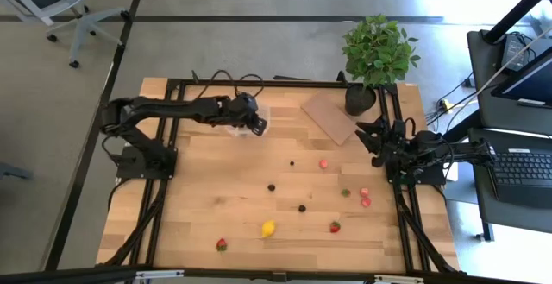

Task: Pick and placing Produce into tupperware
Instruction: Put the blackberry into the transparent bin, then put the red strawberry into the transparent bin

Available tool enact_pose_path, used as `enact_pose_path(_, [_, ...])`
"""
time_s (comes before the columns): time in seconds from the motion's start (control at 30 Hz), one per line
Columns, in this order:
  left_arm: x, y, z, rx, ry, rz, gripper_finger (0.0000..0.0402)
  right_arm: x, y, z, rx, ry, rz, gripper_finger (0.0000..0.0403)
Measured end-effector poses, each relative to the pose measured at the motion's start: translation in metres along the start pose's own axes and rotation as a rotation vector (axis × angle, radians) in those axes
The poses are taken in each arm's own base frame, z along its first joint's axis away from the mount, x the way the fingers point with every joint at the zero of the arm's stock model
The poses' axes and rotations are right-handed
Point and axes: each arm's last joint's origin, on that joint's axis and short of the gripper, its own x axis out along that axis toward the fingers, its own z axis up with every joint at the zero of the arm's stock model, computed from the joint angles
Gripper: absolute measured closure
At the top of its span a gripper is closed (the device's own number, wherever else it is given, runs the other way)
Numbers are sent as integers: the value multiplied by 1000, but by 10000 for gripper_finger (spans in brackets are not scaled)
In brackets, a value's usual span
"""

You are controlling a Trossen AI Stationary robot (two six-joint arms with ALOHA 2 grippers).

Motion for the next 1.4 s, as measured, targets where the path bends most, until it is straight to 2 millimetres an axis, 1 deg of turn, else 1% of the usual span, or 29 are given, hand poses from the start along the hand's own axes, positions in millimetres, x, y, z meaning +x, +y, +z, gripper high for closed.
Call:
enact_pose_path(0.07, [12, 2, -6, -13, 54, 43, 314, 0, -1, 0, -18, -8, -37, 224])
enact_pose_path(0.17, [26, 2, -12, -15, 101, 57, 318, 0, -3, 1, -12, -23, -98, 224])
enact_pose_path(0.33, [39, 3, -18, -27, 152, 71, 309, 0, -3, 1, -17, -26, -113, 224])
enact_pose_path(0.57, [38, 7, -15, -48, 171, 46, 276, 0, -3, 1, -16, -26, -113, 224])
enact_pose_path(0.73, [39, 10, -12, -59, 179, 27, 261, 0, -3, 1, -15, -26, -113, 224])
enact_pose_path(0.83, [38, 12, -8, 9, 185, 15, 256, 0, -3, 1, -15, -26, -113, 224])
enact_pose_path(0.9, [31, 12, 0, 53, 148, 19, 254, 0, -3, 1, -14, -26, -113, 224])
enact_pose_path(0.97, [16, 10, 16, 96, 63, 2, 253, 0, -3, 1, -9, -26, -113, 224])
enact_pose_path(1.1, [-23, 2, 42, 201, -96, -53, 256, 0, -3, 1, -8, -27, -112, 224])
enact_pose_path(1.17, [-48, -5, 52, 261, -183, -143, 259, 0, -3, 1, -8, -26, -112, 224])
enact_pose_path(1.23, [-71, -14, 54, 335, -241, -269, 262, 0, -3, 1, -7, -27, -112, 224])
enact_pose_path(1.27, [-81, -17, 52, 375, -243, -335, 264, 0, -3, 1, -7, -27, -111, 224])
enact_pose_path(1.33, [-99, -24, 46, 440, -227, -474, 265, 0, -3, 1, -7, -26, -111, 224])
enact_pose_path(1.4, [-114, -29, 36, 476, -177, -573, 266, 0, -3, 1, -7, -27, -111, 224])
